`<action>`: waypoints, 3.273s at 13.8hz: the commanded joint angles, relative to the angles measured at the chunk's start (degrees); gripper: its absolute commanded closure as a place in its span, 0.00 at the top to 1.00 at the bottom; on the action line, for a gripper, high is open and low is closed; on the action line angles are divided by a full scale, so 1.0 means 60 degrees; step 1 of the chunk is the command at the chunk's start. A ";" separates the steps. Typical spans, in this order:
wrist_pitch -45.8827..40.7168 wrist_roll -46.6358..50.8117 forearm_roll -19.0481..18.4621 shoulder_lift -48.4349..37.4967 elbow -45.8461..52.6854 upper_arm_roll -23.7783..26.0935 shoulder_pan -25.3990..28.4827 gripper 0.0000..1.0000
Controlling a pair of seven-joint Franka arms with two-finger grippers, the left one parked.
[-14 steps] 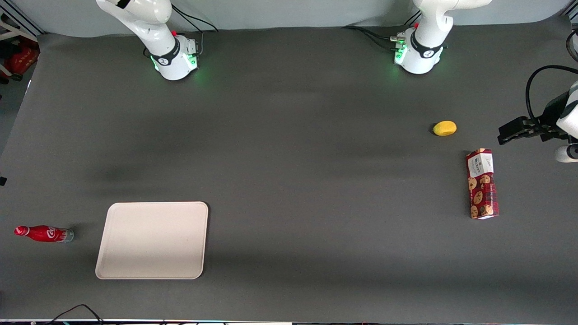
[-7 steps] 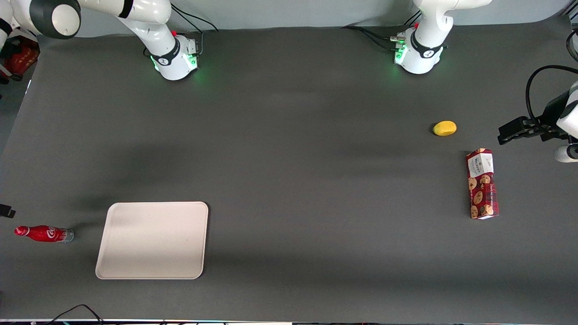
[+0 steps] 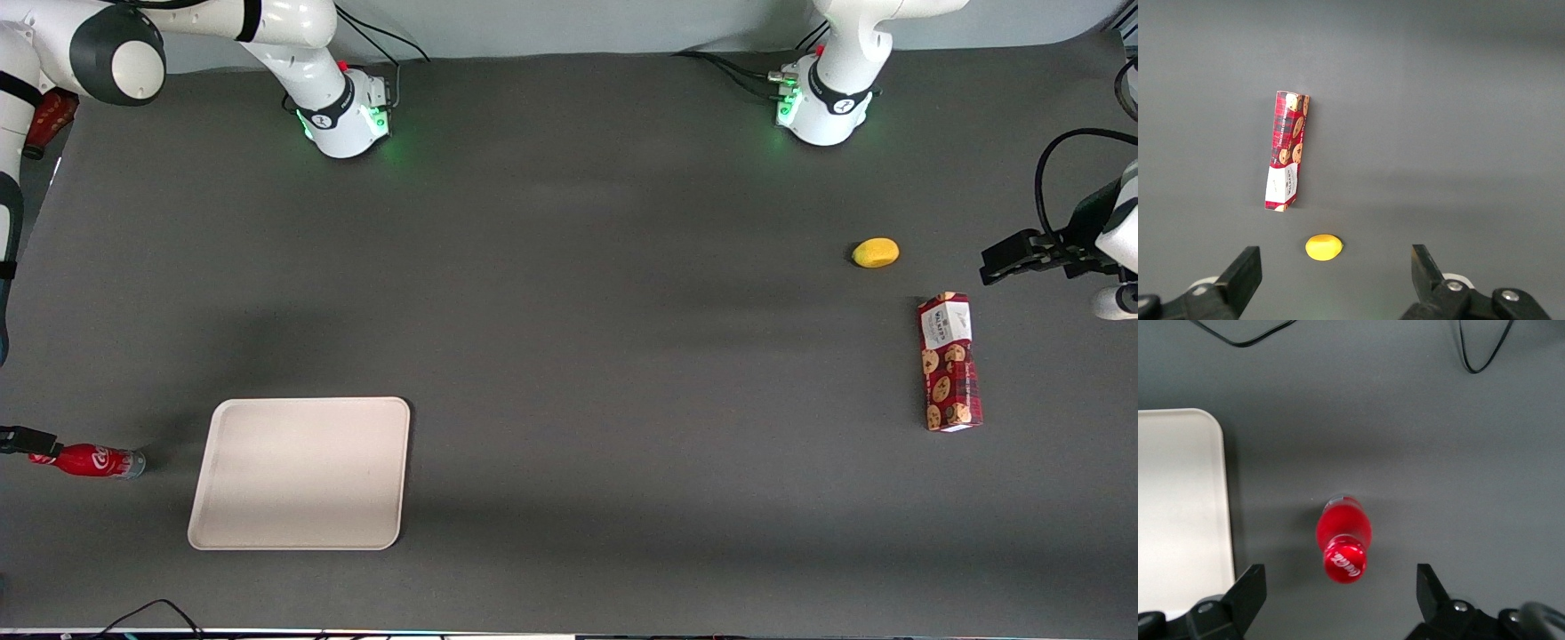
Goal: Place coke bottle on tray
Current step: 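Lower the right gripper around the bottle cap and close it, then lift the bottle and carry it onto the white tray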
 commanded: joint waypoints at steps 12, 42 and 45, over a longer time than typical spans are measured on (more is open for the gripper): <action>0.0399 -0.0056 0.0578 0.0715 0.0273 0.0152 -0.0257 0.73; -0.2155 0.4823 -0.0345 -0.2420 -0.0792 0.1324 0.1970 0.00; -0.0514 0.4312 -0.0417 -0.2289 -0.2112 0.1324 0.1941 0.00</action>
